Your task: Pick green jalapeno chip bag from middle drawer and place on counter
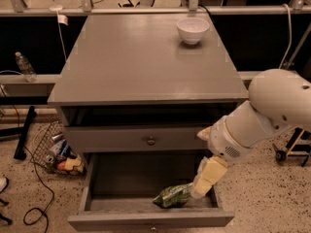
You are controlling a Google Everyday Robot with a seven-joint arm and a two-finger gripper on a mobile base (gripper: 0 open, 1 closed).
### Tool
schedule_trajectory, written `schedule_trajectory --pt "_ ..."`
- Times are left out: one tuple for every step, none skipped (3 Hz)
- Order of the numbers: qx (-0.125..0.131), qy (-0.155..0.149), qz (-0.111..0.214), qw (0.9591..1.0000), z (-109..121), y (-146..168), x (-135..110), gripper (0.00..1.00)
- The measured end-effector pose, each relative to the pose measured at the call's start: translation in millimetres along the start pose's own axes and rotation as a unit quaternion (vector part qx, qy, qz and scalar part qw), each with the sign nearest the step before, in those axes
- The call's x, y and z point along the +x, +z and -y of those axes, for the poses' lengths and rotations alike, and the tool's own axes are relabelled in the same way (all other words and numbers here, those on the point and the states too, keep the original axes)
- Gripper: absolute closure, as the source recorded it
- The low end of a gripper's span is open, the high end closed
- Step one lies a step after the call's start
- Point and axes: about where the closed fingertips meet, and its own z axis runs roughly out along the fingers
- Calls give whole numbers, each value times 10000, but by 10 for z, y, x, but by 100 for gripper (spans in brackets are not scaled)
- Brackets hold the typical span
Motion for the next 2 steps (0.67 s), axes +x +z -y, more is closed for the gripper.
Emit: schedule_trajectory --pt "-23 163 34 9999 61 275 126 0" --pt "-225 309 132 9992 127 795 255 0"
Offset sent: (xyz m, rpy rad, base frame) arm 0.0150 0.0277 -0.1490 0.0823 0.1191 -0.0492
